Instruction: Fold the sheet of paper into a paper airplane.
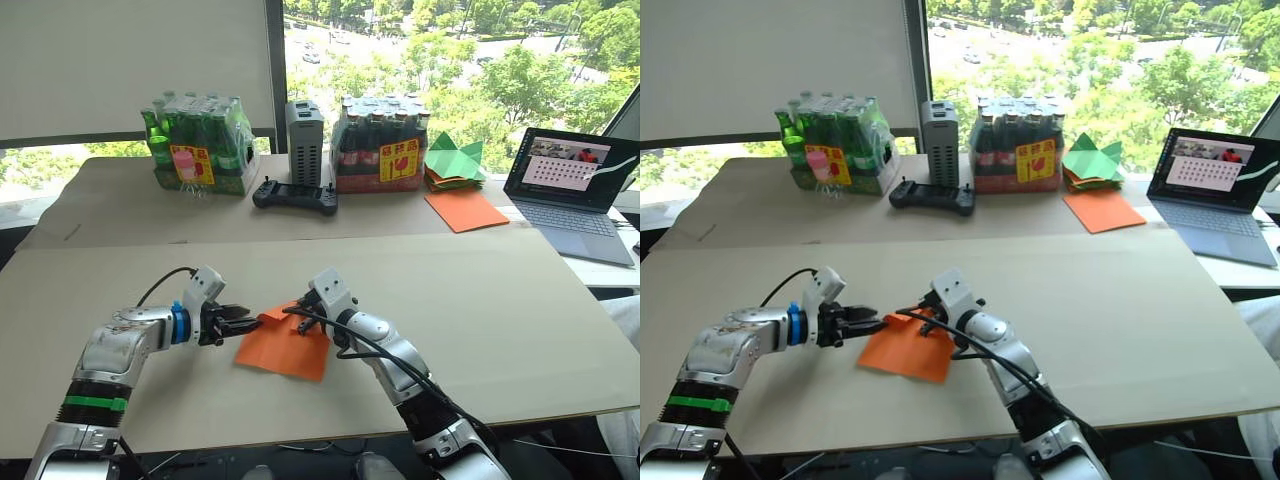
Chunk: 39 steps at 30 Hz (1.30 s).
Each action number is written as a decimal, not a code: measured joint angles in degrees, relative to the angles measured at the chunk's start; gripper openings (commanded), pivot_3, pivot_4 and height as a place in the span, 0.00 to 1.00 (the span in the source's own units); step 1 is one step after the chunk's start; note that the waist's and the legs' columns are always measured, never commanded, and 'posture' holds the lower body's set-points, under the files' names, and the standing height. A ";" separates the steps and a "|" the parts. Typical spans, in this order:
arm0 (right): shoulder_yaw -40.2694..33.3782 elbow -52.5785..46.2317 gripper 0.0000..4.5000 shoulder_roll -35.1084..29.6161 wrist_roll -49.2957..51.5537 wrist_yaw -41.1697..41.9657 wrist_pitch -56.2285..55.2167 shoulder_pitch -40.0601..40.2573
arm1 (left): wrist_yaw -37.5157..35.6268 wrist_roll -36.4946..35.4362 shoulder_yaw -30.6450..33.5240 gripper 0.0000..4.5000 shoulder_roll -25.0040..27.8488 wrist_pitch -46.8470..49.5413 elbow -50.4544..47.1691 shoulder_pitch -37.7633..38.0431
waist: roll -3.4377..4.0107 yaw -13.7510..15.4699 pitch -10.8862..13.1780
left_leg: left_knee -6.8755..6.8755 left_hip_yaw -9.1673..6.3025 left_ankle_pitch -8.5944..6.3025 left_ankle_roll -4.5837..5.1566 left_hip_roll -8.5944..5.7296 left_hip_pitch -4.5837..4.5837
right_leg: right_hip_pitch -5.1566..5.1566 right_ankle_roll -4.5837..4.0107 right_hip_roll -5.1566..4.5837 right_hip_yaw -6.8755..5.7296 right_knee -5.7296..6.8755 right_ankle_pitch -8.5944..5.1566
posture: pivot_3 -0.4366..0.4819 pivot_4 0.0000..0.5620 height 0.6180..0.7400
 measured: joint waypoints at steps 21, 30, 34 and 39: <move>-1.81 -0.49 0.00 0.54 0.34 -1.31 0.89 0.05 | -0.30 -1.29 -2.07 0.63 -1.90 -0.75 -5.44 0.41 | 0.00 0.00 0.01 | 0.00 0.00 0.00 0.00 0.00 -0.07 | -0.06 0.00 0.00 0.00 -0.02 0.00 | 0.48 0.27 1.00; -2.24 -0.48 0.00 0.58 0.33 -1.55 0.98 0.06 | 0.47 -1.02 -4.14 0.63 -2.25 -0.98 -5.54 0.43 | 0.00 -0.03 0.01 | 0.00 0.00 0.00 0.00 0.00 -0.07 | -0.07 0.00 0.00 0.00 -0.02 0.00 | 0.48 0.27 1.00; -2.24 -0.48 0.00 0.60 0.33 -1.55 0.98 0.06 | 1.03 -0.76 -4.78 0.63 -2.98 -1.34 -5.56 0.29 | 0.00 0.01 0.01 | 0.00 0.00 0.00 0.00 0.00 -0.08 | -0.06 0.00 0.00 0.00 -0.03 0.00 | 0.48 0.27 1.00; -2.26 -0.48 0.00 0.63 0.33 -1.56 0.98 0.06 | 1.91 -0.36 -5.29 0.63 -3.33 -2.37 -5.68 0.02 | -0.01 -0.01 0.01 | 0.00 0.00 0.00 0.00 0.00 -0.08 | -0.07 0.00 0.00 0.00 -0.03 0.00 | 0.48 0.27 1.00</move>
